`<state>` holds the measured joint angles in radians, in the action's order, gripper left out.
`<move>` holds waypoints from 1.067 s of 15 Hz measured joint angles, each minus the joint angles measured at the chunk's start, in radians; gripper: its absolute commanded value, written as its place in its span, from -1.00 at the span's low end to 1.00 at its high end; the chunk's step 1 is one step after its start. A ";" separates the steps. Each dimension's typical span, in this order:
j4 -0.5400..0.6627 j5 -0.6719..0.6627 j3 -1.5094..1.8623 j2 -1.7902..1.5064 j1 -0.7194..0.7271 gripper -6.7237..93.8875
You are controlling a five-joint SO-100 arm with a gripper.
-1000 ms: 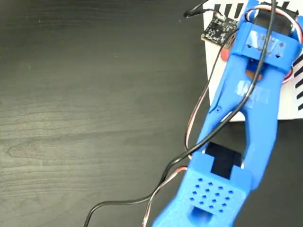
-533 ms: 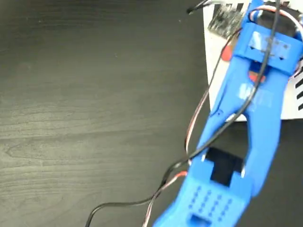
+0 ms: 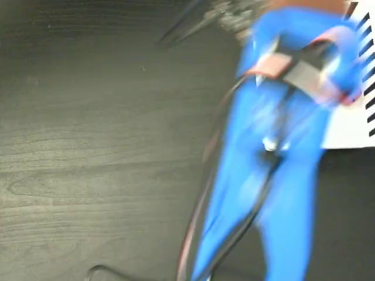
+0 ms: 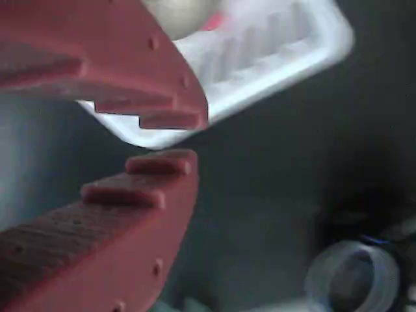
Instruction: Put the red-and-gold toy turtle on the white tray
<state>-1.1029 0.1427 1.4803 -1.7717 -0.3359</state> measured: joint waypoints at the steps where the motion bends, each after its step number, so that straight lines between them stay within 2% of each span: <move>1: 0.054 0.008 0.143 -0.104 0.064 -0.87; 4: 0.224 0.017 0.601 -0.393 0.264 -0.87; 7: 0.261 0.032 0.930 -0.646 0.359 -0.87; 12: 0.094 0.029 1.344 -1.161 0.417 -0.87; 16: -0.052 -0.040 1.448 -1.393 0.417 -0.87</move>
<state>-1.1551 0.1028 2.9284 -3.1646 0.0813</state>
